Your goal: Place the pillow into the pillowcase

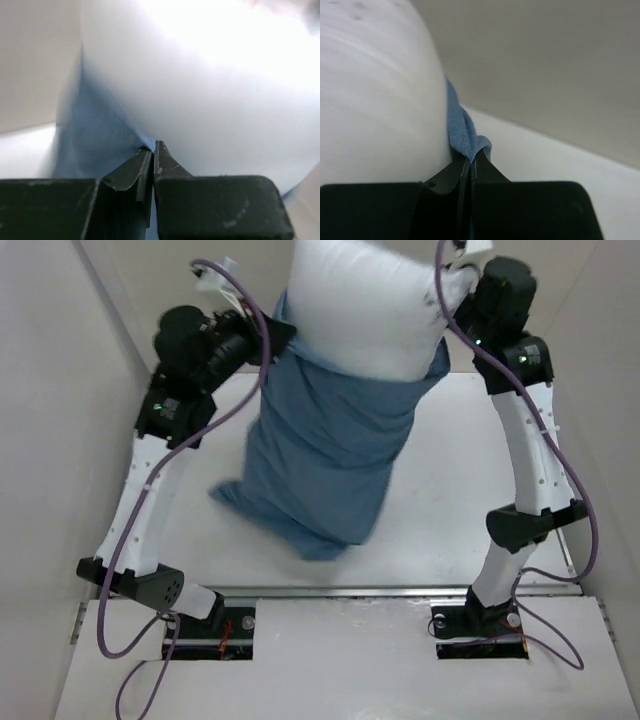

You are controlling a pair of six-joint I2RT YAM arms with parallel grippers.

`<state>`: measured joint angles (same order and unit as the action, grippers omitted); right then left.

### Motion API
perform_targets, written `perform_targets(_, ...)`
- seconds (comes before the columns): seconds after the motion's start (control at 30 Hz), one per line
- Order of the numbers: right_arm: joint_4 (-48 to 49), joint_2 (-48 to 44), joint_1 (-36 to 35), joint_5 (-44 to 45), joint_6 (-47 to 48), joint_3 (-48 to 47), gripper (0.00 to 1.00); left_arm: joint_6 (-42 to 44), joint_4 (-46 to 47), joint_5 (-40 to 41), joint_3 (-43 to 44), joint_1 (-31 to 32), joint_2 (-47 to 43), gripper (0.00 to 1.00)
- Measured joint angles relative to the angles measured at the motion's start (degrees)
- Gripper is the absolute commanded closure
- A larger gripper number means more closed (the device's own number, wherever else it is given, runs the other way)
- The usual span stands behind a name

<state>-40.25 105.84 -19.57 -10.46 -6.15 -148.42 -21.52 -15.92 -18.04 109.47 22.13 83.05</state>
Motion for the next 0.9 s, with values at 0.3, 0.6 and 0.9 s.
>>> perform_targets(0.3,9.40,-20.50,-8.76,1.57,1.77,30.84,1.00,-2.67,-4.50,-8.24,20.61,-14.10,4.66,1.00)
perform_targets(0.6,9.40,-15.08,-2.19,9.22,1.60,13.81,1.00,-5.75,2.93,-10.95,15.89,-15.10,1.33,1.00)
perform_targets(0.9,22.10,-5.73,-1.84,28.50,13.97,3.69,1.00,-13.16,8.92,-19.21,21.70,-14.71,14.62,1.00)
